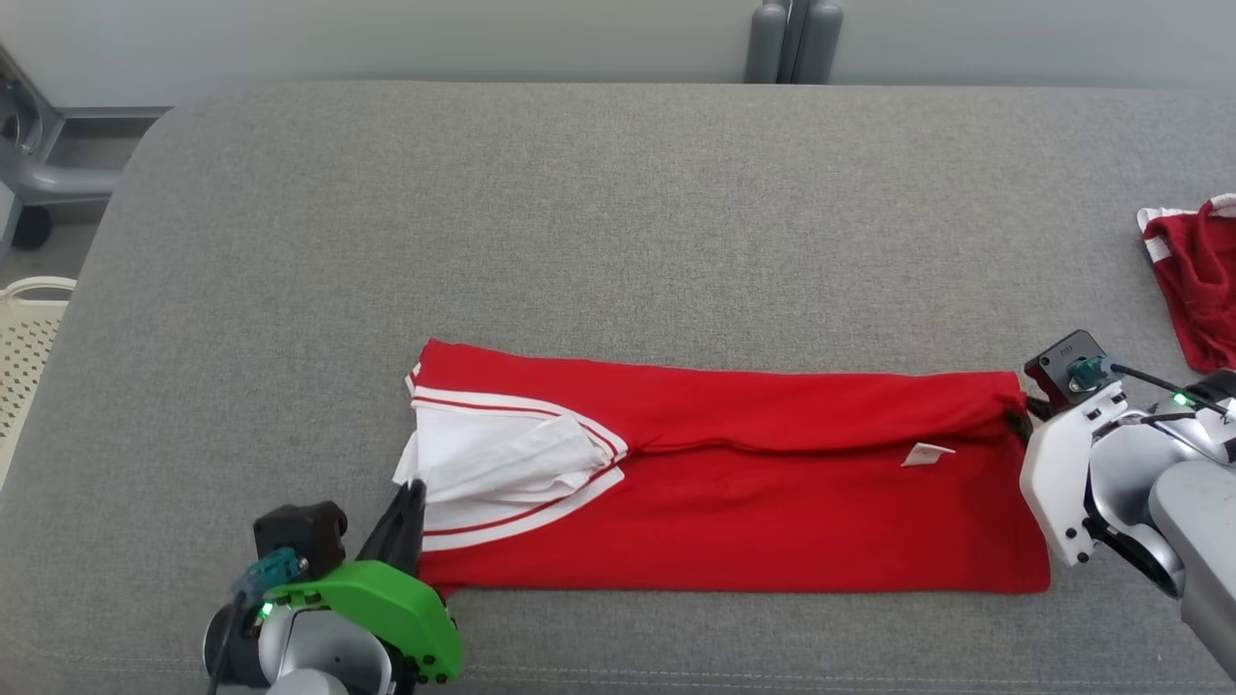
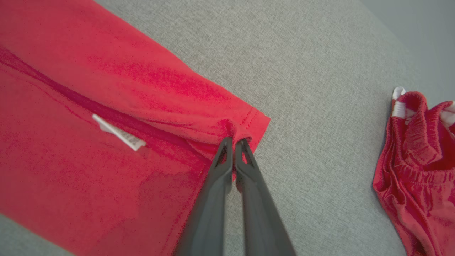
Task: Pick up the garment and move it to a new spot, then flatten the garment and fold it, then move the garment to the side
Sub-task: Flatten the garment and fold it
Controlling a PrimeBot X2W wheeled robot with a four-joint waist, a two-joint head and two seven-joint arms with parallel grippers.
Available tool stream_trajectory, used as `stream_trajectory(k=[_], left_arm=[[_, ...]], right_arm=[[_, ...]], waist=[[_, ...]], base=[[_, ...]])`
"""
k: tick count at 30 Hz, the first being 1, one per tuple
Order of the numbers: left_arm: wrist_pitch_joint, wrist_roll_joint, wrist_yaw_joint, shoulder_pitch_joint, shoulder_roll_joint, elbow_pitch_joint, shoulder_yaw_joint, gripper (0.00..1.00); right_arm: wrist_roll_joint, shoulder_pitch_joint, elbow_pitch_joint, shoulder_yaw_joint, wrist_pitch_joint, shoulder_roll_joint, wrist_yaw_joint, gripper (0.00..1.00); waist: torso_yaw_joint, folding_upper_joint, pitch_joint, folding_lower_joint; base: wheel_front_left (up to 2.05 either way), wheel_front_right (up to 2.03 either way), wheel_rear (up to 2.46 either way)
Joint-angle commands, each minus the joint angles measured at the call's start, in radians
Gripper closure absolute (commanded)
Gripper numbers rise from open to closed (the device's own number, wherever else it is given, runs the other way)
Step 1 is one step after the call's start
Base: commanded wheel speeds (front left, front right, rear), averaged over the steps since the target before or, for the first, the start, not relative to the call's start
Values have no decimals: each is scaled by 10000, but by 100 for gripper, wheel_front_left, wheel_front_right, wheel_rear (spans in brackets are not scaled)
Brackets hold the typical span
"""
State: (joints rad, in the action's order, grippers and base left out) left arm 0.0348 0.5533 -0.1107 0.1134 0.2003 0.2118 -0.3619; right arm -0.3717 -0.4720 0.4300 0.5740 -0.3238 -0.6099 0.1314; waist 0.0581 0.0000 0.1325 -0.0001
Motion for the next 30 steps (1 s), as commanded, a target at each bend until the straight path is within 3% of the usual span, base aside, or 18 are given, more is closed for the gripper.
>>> stream_trajectory(k=[1, 2, 8, 14, 23, 30], left_arm=[[7, -161, -105, -191, 110, 65, -40, 63], [-17, -227, -143, -244, 156, 116, -79, 0], [-93, -594, -268, -574, 439, 425, -338, 0], [-547, -739, -236, -853, 640, 617, -330, 0], [-2378, -969, -427, -1220, 708, 271, 3, 0], [-2981, -993, -155, -1377, 533, 40, 609, 0]], right_arm=[[-91, 198, 61, -41, 32, 1, -17, 0], [-94, 243, 85, -66, 57, 12, -17, 0], [-194, 699, 12, -728, 341, 170, -17, 0], [-139, 1507, -190, -2332, 930, 805, -17, 0], [815, 3303, -1014, -5687, 2410, 3369, -15, 0], [1547, 4161, -1823, -6887, 3567, 5036, -14, 0]], waist=[[-7, 0, -66, 1], [-6, 0, -107, 1], [-20, 0, -455, 1], [3, 0, -880, 1], [72, 0, -1582, 1], [88, 0, -1833, 1]], base=[[0, 0, 0], [0, 0, 0], [0, 0, 0], [0, 0, 0], [0, 0, 0], [0, 0, 0]])
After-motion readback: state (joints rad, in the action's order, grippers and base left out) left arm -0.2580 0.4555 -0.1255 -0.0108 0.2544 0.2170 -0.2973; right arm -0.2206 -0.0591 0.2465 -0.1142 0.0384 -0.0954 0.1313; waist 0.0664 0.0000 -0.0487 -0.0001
